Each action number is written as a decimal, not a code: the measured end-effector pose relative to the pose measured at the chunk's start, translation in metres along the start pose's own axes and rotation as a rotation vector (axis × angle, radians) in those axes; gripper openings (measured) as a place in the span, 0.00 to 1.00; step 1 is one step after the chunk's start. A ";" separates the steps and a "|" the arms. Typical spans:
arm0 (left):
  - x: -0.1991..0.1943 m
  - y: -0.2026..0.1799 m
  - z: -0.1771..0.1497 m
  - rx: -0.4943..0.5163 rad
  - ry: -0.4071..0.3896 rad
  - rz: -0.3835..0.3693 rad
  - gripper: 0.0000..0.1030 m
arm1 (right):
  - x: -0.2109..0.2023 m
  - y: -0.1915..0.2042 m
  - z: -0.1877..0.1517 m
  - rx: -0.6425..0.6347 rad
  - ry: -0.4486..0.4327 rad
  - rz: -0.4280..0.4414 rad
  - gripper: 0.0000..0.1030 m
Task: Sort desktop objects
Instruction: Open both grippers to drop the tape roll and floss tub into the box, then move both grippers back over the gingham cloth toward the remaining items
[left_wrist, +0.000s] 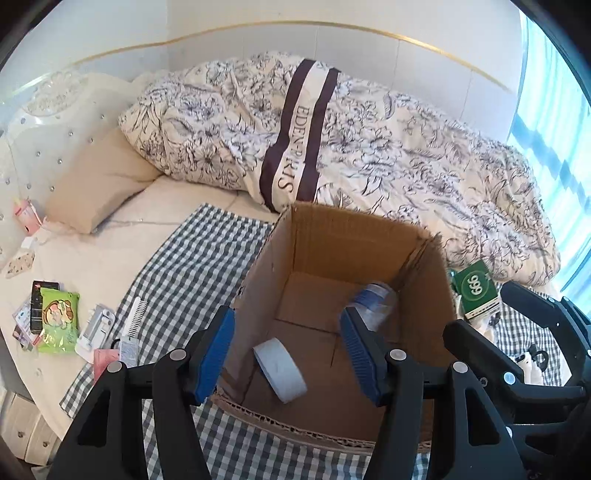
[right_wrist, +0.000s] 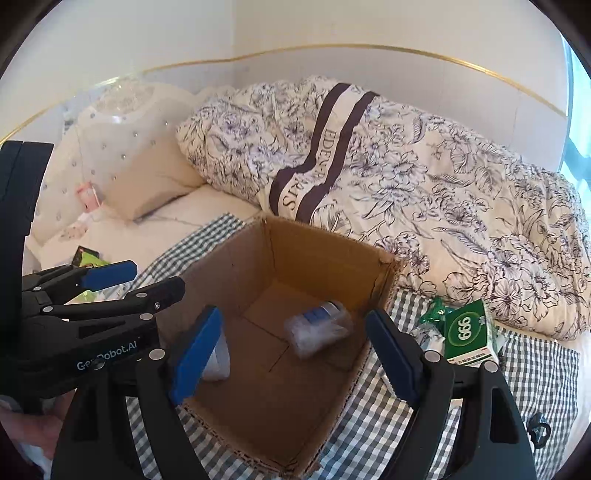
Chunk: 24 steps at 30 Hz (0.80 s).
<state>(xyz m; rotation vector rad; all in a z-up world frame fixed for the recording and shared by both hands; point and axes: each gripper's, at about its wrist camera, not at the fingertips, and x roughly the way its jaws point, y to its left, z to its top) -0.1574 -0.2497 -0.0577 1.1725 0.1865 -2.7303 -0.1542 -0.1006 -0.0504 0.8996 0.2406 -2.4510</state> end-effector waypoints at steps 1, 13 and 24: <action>-0.005 -0.001 0.001 0.000 -0.008 -0.001 0.61 | -0.005 -0.001 0.000 0.002 -0.007 -0.002 0.79; -0.078 -0.038 0.002 0.011 -0.127 -0.036 0.61 | -0.090 -0.027 -0.003 0.014 -0.109 -0.057 0.79; -0.147 -0.095 -0.009 0.030 -0.251 -0.120 0.61 | -0.186 -0.067 -0.026 0.054 -0.200 -0.156 0.79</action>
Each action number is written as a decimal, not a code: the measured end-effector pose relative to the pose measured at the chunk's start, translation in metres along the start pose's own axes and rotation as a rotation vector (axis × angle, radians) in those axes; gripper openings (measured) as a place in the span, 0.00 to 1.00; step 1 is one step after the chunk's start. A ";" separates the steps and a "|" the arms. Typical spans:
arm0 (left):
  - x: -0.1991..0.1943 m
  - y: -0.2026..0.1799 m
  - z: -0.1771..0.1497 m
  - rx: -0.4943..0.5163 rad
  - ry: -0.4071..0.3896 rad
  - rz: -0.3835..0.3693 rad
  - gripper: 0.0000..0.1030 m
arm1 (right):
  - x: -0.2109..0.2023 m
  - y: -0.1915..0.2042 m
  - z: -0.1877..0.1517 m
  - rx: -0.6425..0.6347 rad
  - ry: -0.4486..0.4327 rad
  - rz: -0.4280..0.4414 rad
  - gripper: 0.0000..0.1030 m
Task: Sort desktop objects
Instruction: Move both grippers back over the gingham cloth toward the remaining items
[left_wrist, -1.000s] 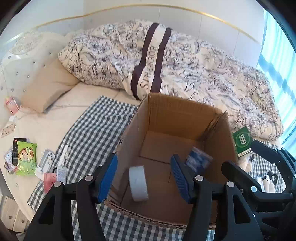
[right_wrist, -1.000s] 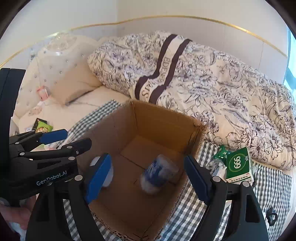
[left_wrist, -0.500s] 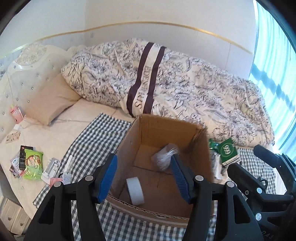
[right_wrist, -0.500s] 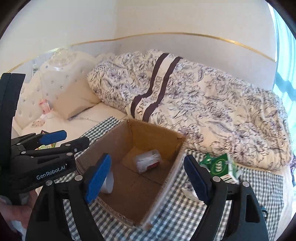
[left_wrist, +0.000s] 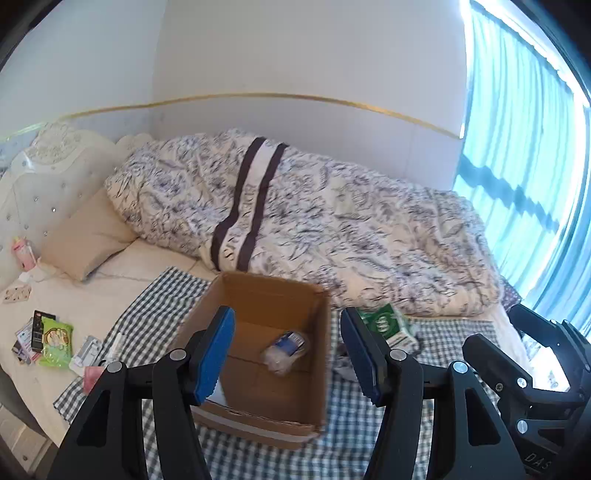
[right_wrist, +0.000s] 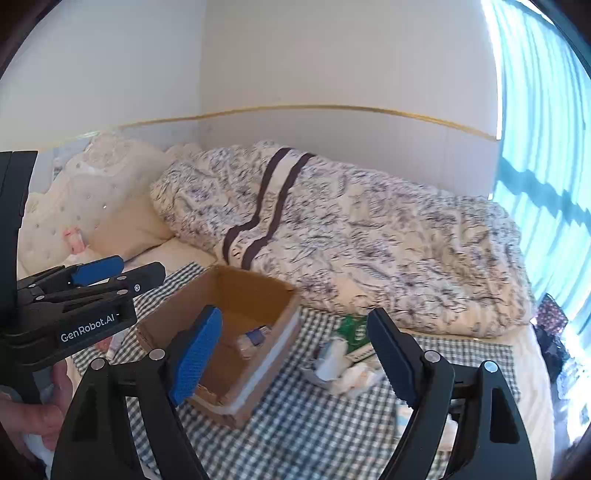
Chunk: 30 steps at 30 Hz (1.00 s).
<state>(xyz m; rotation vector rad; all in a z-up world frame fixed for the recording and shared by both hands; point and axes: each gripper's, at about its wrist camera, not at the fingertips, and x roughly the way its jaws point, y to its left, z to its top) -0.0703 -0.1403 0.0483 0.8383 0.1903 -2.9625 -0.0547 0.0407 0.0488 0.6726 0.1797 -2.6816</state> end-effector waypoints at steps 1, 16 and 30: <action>-0.005 -0.006 0.000 0.004 -0.009 -0.009 0.61 | -0.008 -0.005 0.000 0.006 -0.008 -0.008 0.79; -0.044 -0.088 -0.003 0.049 -0.054 -0.122 0.69 | -0.098 -0.062 -0.013 0.044 -0.088 -0.099 0.79; -0.059 -0.162 -0.002 0.113 -0.089 -0.213 0.76 | -0.154 -0.140 -0.028 0.126 -0.116 -0.234 0.84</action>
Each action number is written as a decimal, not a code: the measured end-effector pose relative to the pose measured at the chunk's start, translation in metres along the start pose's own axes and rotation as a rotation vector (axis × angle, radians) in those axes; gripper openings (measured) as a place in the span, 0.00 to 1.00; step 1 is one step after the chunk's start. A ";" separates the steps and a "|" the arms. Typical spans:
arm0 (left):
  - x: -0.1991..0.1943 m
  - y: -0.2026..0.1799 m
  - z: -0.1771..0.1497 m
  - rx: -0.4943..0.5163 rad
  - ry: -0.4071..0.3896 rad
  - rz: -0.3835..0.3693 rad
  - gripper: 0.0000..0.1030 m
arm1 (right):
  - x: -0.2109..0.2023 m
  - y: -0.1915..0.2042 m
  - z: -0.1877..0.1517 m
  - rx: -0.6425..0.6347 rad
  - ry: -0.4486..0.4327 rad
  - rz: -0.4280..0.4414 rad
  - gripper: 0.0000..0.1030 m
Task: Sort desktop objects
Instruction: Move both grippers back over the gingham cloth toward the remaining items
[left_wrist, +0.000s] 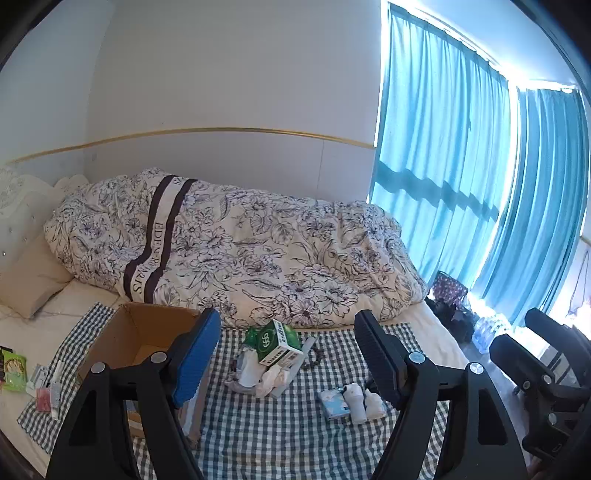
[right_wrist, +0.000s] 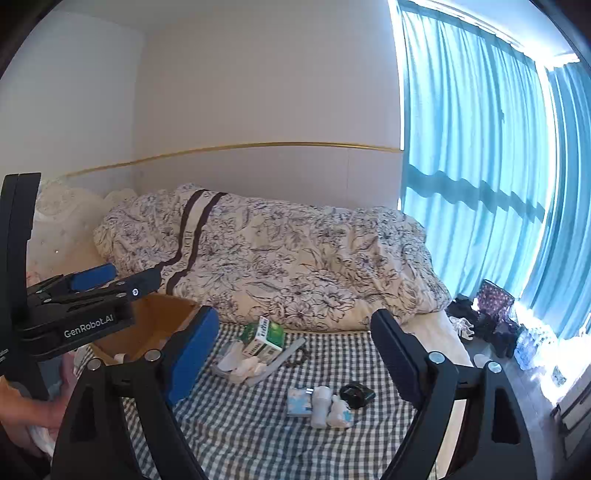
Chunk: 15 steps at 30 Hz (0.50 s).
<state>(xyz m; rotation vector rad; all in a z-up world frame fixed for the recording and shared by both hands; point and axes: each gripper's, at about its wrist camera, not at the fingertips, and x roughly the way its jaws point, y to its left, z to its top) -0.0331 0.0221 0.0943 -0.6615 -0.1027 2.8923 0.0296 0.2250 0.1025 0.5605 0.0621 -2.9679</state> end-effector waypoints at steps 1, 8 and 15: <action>0.002 -0.003 0.001 0.005 0.001 -0.004 0.76 | 0.000 -0.005 0.001 0.004 0.000 -0.009 0.84; 0.013 -0.015 0.001 0.002 0.004 -0.017 0.83 | 0.003 -0.030 -0.004 0.036 0.013 -0.040 0.85; 0.035 -0.019 -0.009 0.001 0.034 0.000 0.91 | 0.027 -0.044 -0.016 0.046 0.055 -0.051 0.88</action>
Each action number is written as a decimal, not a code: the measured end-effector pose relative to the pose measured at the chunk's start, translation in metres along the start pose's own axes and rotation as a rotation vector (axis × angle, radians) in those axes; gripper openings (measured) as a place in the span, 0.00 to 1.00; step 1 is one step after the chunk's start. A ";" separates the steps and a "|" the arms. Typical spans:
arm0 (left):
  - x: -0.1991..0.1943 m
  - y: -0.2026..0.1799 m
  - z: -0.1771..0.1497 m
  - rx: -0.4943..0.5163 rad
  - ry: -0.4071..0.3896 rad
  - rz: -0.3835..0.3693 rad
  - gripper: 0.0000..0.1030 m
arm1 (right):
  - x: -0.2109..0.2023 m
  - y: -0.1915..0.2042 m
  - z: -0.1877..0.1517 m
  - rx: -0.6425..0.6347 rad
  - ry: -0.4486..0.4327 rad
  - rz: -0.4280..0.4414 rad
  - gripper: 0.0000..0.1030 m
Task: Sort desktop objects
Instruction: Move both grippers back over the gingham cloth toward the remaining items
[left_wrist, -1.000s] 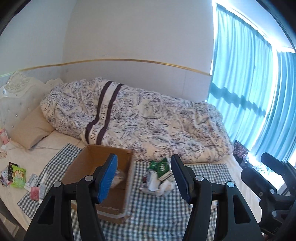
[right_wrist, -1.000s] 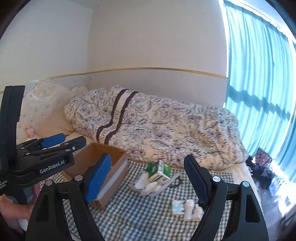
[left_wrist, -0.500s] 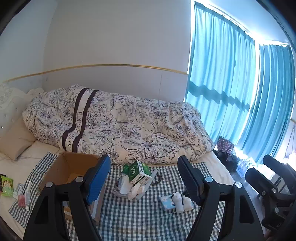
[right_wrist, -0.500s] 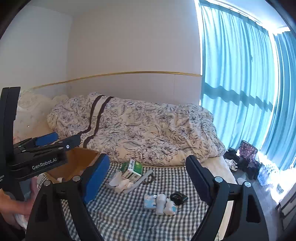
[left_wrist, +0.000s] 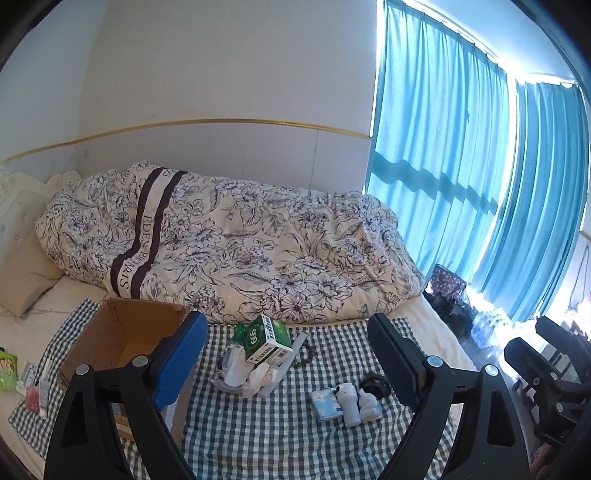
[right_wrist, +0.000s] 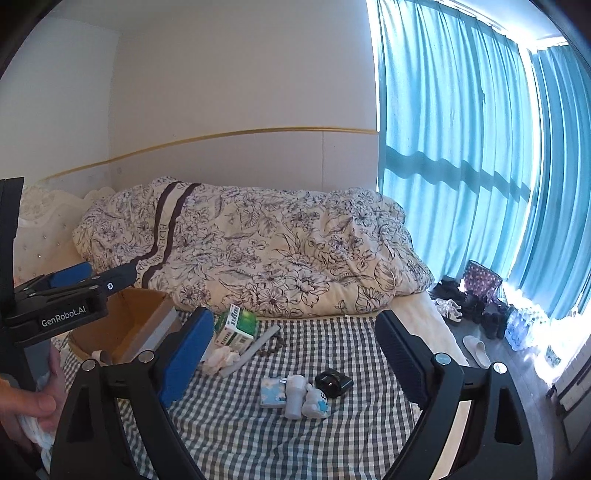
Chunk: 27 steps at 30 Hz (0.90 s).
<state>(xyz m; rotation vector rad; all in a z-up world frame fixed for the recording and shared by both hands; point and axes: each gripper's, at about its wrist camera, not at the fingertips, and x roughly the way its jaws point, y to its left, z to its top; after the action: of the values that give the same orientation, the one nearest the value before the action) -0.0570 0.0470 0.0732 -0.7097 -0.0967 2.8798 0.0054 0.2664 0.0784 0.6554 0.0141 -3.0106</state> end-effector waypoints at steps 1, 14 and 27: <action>0.004 0.000 -0.002 0.000 0.008 0.002 0.93 | 0.004 -0.002 -0.002 0.001 0.006 0.001 0.88; 0.057 -0.002 -0.033 0.003 0.113 0.015 1.00 | 0.060 -0.023 -0.039 0.032 0.121 -0.019 0.88; 0.118 -0.012 -0.086 0.053 0.252 0.028 1.00 | 0.108 -0.039 -0.083 0.071 0.239 -0.020 0.88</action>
<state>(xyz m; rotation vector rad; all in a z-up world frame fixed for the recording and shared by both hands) -0.1177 0.0825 -0.0548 -1.0629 0.0236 2.7792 -0.0608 0.3011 -0.0419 1.0239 -0.0753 -2.9430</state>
